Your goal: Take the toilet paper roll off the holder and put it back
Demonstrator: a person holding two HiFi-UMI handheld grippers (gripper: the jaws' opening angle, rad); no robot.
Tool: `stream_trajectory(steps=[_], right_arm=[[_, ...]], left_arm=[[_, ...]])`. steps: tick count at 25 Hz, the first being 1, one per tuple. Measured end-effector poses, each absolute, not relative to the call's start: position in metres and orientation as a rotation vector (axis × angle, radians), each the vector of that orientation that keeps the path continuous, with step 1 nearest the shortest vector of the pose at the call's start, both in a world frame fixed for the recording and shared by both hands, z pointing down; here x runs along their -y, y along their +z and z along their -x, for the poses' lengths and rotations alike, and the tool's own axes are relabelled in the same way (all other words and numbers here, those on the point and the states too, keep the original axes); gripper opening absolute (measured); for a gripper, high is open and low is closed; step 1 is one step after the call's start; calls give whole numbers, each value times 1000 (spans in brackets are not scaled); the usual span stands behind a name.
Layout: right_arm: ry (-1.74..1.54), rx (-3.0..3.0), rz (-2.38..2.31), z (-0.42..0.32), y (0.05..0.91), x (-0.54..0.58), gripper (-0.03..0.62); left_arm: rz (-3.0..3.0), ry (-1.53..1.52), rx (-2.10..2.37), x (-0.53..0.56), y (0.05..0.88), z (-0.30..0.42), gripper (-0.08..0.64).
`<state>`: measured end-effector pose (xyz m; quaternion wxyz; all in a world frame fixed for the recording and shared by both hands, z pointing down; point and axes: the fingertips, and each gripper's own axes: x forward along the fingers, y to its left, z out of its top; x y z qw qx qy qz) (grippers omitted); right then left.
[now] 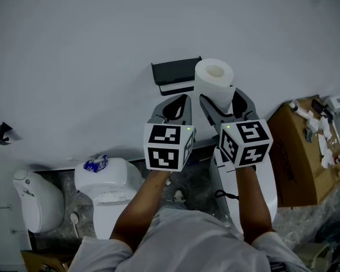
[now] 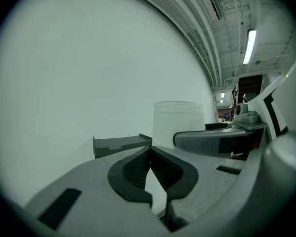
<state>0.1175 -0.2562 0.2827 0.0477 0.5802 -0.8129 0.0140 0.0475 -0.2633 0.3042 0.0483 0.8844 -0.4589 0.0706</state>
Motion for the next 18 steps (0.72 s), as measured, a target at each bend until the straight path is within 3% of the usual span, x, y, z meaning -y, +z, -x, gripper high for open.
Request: stream_trajectory(steps=[18], right_arm=[[10,2560,-1687,-86,265,281,324]], left_arm=[[-2643,183,1490,286,302,-13,5]])
